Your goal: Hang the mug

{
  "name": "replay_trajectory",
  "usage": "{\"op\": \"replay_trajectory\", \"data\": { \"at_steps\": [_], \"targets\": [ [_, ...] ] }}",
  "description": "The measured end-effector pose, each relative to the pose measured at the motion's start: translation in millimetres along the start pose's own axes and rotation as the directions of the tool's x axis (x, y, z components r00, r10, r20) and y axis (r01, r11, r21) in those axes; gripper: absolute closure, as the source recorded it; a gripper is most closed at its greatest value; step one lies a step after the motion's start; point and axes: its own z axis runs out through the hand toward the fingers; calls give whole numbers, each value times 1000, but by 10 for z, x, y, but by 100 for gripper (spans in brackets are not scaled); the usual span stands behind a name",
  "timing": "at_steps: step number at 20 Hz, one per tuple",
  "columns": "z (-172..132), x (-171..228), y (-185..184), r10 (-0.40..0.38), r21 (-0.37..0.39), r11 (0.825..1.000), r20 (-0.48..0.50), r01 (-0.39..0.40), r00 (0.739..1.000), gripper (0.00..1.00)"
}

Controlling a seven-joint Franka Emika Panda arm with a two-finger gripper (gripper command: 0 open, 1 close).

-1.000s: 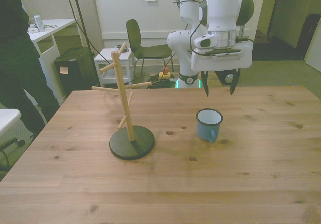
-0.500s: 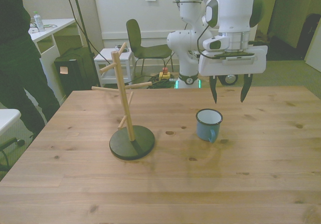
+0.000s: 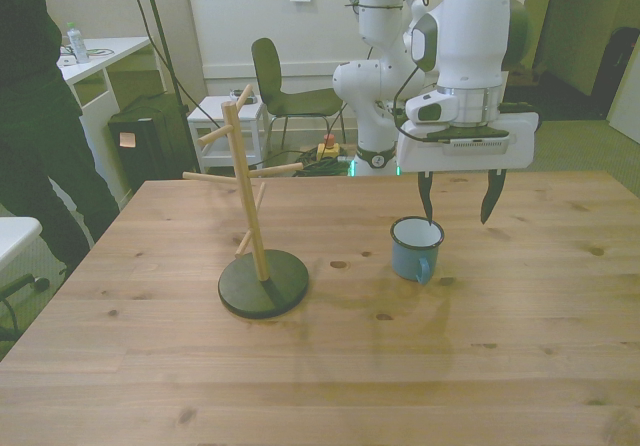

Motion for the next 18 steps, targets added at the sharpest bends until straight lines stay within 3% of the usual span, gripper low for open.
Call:
{"op": "replay_trajectory", "data": {
  "at_steps": [16, 17, 18],
  "targets": [
    [545, 50, -143, 13, -45, 999, 17, -13, 1000, 0],
    [563, 44, -148, 15, -46, 999, 17, -14, 1000, 100],
    [574, 40, -153, 16, -45, 999, 17, -15, 1000, 100]
  ]
}}
